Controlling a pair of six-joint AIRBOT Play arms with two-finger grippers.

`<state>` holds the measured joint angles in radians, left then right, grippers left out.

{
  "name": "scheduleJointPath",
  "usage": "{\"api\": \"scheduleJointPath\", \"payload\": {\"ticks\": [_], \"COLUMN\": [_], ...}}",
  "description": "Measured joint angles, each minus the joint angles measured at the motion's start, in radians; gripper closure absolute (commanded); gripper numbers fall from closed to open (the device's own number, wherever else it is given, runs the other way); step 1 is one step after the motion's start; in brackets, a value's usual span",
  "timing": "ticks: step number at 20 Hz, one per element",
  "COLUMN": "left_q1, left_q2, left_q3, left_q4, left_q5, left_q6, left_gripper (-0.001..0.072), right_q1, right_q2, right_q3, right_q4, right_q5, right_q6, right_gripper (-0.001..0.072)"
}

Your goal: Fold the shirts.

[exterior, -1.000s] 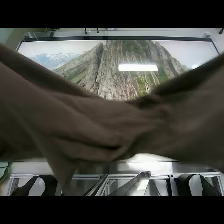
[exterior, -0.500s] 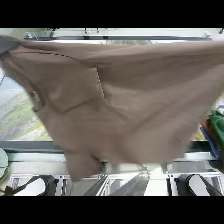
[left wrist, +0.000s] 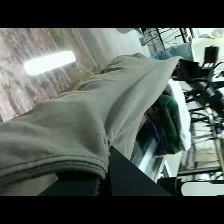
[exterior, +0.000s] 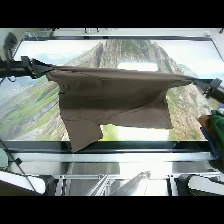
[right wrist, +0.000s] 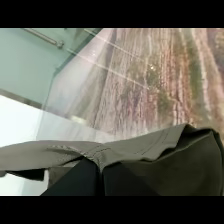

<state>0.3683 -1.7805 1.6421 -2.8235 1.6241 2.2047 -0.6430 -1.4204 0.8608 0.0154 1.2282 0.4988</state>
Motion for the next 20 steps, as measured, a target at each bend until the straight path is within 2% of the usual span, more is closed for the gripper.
{"api": "scheduleJointPath", "payload": {"ticks": [7, 11, 14, 20], "left_q1": [-0.017, -0.021, -0.023, -0.032], "left_q2": [-0.208, -0.239, -0.247, -0.300], "left_q3": [0.146, 0.164, 0.176, 0.357], "left_q4": [0.101, 0.121, 0.128, 0.129], "left_q5": [-0.003, -0.069, -0.162, -0.273], "left_q6": [-0.148, -0.171, -0.179, -0.181], "left_gripper": [0.0686, 0.0685, 0.0684, 0.0684], "right_q1": [0.009, 0.023, 0.076, 0.219], "right_q2": [-0.164, -0.181, -0.192, -0.275], "right_q3": [-0.007, -0.006, 0.031, 0.313], "right_q4": [-0.011, -0.005, 0.015, 0.138], "right_q5": [0.046, 0.031, -0.036, -0.155], "right_q6": [-0.044, -0.052, -0.060, -0.066], "right_gripper": [0.0692, 0.0692, 0.0693, 0.0693]}}
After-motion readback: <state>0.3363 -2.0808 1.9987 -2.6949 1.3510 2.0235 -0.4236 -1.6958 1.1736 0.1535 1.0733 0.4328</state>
